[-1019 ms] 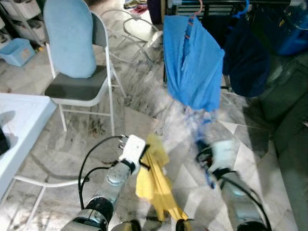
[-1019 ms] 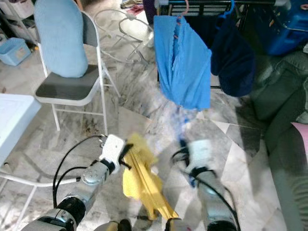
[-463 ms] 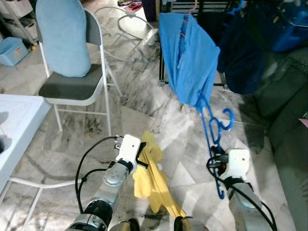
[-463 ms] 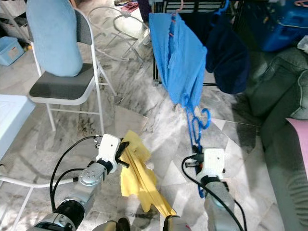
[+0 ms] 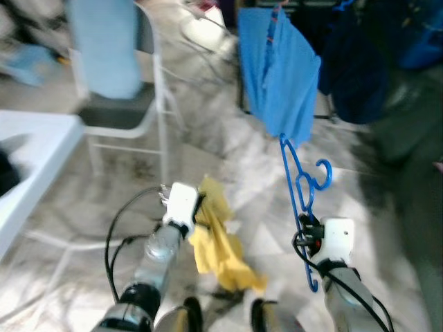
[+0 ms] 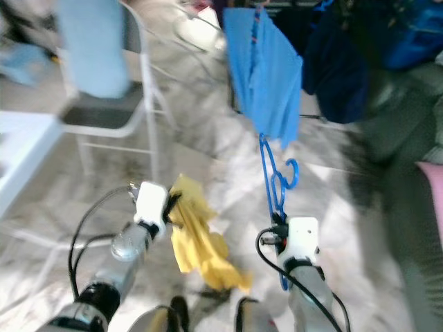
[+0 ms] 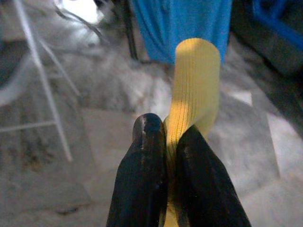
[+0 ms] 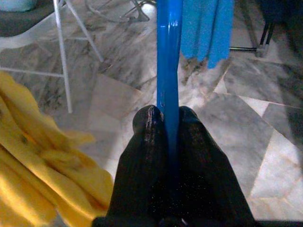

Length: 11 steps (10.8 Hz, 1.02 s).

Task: Hang hanger

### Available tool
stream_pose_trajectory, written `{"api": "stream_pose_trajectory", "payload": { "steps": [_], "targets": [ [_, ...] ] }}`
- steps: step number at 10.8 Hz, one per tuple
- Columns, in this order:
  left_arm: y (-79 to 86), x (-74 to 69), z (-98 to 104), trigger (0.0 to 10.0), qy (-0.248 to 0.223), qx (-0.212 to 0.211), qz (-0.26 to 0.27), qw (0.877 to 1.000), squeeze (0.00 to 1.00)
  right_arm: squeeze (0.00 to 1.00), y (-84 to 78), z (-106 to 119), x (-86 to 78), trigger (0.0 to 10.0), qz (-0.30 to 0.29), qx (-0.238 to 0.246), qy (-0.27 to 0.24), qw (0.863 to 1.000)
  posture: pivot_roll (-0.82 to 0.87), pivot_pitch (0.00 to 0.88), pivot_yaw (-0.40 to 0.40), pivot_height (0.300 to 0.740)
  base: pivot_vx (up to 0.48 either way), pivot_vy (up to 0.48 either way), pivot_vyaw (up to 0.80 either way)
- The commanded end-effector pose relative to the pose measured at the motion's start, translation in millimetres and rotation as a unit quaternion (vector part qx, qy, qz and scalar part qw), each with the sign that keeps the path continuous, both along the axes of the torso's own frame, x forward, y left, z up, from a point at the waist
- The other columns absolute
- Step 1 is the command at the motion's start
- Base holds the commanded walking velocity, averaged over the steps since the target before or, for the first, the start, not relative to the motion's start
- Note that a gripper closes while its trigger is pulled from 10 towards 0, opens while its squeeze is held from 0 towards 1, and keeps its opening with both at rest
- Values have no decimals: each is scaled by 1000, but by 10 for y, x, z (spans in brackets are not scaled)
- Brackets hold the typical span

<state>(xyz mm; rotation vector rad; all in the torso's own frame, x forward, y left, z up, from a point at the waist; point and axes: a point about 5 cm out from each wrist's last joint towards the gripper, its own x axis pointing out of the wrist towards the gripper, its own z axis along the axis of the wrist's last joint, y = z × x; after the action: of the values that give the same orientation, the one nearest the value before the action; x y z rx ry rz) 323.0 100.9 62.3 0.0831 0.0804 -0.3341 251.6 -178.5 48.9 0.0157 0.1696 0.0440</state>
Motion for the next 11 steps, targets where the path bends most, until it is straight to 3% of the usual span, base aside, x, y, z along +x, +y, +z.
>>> {"api": "stream_pose_trajectory", "payload": {
  "steps": [1,3,5,7,9,10,11],
  "targets": [
    [-7,18,48,10000,-10,-3,0,1000,0,0,-19,8,-32,10000,-10,3,0,1000,-202,157,66,740,-296,0,0],
    [-7,10,36,10000,-8,0,-8,1000,0,0,-17,2,-30,10000,-13,4,1,1000,-198,156,69,740,-137,0,0],
    [-1,30,111,10000,-17,-29,-21,999,0,0,10,78,-35,10000,-12,11,-18,1000,-201,155,68,740,0,0,0],
    [-56,131,423,10000,-95,-1,-64,993,0,0,20,191,-30,10000,2,-10,-40,999,-202,168,72,740,0,0,0],
    [-157,183,682,10000,-162,83,-160,970,0,0,8,242,-42,10000,1,-15,-46,999,-204,181,75,740,0,0,0],
    [-145,233,817,10000,-191,115,-177,959,0,0,7,255,-64,10000,-3,-17,-47,999,-205,197,85,740,0,0,0],
    [-104,283,860,10000,-184,108,-169,962,0,0,7,234,-90,10000,-10,-12,-40,999,-208,201,95,740,0,0,0]
  ]
}}
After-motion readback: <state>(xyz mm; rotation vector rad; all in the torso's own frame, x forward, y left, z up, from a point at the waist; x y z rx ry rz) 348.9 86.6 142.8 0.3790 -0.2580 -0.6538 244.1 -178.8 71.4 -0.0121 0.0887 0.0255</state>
